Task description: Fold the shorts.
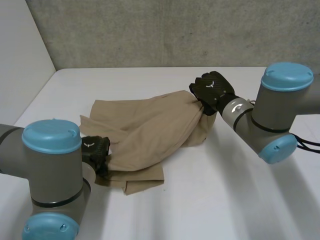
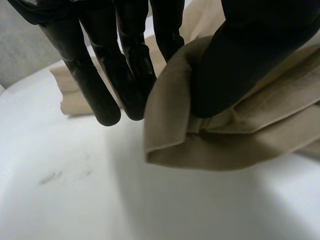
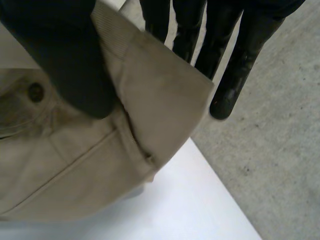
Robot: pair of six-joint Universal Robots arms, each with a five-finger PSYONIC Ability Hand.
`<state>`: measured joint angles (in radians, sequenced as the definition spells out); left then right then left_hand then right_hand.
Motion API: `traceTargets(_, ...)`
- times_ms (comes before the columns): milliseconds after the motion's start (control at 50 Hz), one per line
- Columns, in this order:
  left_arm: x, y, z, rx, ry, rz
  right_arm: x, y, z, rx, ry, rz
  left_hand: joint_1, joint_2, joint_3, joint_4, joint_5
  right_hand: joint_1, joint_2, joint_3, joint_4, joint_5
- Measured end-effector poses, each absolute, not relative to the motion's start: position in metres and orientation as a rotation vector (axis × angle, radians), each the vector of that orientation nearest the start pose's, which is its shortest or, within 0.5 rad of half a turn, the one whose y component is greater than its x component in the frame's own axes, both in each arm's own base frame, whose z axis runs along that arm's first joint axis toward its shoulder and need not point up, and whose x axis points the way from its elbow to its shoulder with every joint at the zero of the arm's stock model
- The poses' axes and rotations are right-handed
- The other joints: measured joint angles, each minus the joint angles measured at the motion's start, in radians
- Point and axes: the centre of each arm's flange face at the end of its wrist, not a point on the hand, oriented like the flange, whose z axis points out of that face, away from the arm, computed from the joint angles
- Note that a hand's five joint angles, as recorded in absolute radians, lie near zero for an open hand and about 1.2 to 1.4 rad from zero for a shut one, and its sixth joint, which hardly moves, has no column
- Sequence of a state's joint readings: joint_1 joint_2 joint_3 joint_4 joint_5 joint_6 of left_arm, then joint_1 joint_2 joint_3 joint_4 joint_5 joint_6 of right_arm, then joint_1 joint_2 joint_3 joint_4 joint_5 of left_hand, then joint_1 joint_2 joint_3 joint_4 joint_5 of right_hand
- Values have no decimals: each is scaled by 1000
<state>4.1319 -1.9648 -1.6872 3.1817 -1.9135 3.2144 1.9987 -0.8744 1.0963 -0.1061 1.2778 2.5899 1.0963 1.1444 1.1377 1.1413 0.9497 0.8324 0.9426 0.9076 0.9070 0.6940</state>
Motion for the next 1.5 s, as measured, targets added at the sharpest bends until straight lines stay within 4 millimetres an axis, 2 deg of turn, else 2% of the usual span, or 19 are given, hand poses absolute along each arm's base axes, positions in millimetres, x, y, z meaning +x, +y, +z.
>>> traceTargets(20, -259, -213, 160, 574, 2563, -1685, 329, -339, 199, -1302, 1816, -2009, 0, 14, 12, 15, 11, 126, 186, 208, 212, 210)
traceTargets(60, -260, -214, 162, 573, 2556, -1697, 330, -340, 201, -1301, 1812, -2014, 1, 21, 20, 20, 15, 126, 186, 208, 212, 210)
traceTargets(160, -263, -231, 211, 581, 2394, -1884, 332, -348, 243, -1268, 1758, -2091, 6, 46, 46, 57, 28, 137, 233, 270, 280, 261)
traceTargets(260, -257, -237, 279, 594, 2149, -2091, 317, -329, 317, -1238, 1723, -2163, 6, 46, 48, 57, 28, 136, 233, 270, 281, 261)
traceTargets(300, -254, -235, 301, 596, 2069, -2154, 312, -323, 332, -1231, 1719, -2179, 6, 46, 48, 57, 28, 136, 233, 270, 283, 261)
traceTargets(340, -251, -230, 331, 598, 1961, -2247, 295, -306, 371, -1206, 1722, -2226, 6, 46, 48, 57, 28, 136, 233, 270, 284, 261)
traceTargets(460, -249, -217, 373, 622, 1817, -2387, 269, -279, 407, -1185, 1772, -2246, 10, 46, 48, 57, 28, 136, 233, 270, 284, 272)
traceTargets(540, -251, -216, 375, 651, 1821, -2393, 266, -272, 404, -1205, 1819, -2194, 10, 46, 48, 57, 28, 137, 233, 270, 284, 277)
traceTargets(720, -266, -243, 335, 728, 1944, -2259, 276, -284, 351, -1331, 1977, -1982, 11, 46, 50, 61, 28, 136, 233, 270, 284, 277)
traceTargets(800, -280, -277, 309, 756, 1980, -2187, 285, -308, 312, -1391, 2071, -1918, 11, 46, 50, 61, 28, 136, 233, 270, 284, 278)
traceTargets(880, -285, -294, 304, 756, 1963, -2175, 288, -321, 302, -1391, 2088, -1941, 11, 46, 50, 61, 28, 136, 233, 270, 284, 277)
traceTargets(900, -290, -321, 306, 739, 1889, -2192, 291, -330, 299, -1381, 2083, -1981, 11, 49, 50, 61, 28, 136, 233, 270, 284, 277)
traceTargets(920, -291, -331, 310, 726, 1847, -2210, 298, -348, 299, -1338, 2036, -2108, 11, 51, 51, 61, 28, 136, 233, 270, 284, 278)
traceTargets(1000, -297, -356, 345, 629, 1634, -2352, 310, -374, 324, -1202, 1825, -2418, 11, 52, 54, 61, 28, 136, 233, 270, 284, 278)
traceTargets(1040, -299, -365, 376, 538, 1467, -2466, 316, -385, 353, -1069, 1604, -2649, 11, 52, 54, 61, 28, 136, 233, 270, 284, 278)
traceTargets(1140, -299, -362, 439, 313, 1099, -2693, 320, -382, 416, -787, 1142, -2966, 11, 52, 54, 61, 28, 136, 233, 270, 284, 278)
traceTargets(1240, -295, -346, 458, 237, 982, -2766, 318, -373, 426, -738, 1073, -2982, 11, 52, 54, 61, 28, 136, 233, 270, 284, 287)
traceTargets(1360, -291, -340, 432, 294, 1103, -2730, 317, -371, 398, -828, 1239, -2873, 11, 52, 55, 61, 28, 136, 233, 270, 284, 287)
traceTargets(1500, -288, -338, 348, 451, 1431, -2571, 318, -374, 330, -999, 1519, -2657, 11, 52, 55, 61, 28, 136, 233, 270, 285, 287)
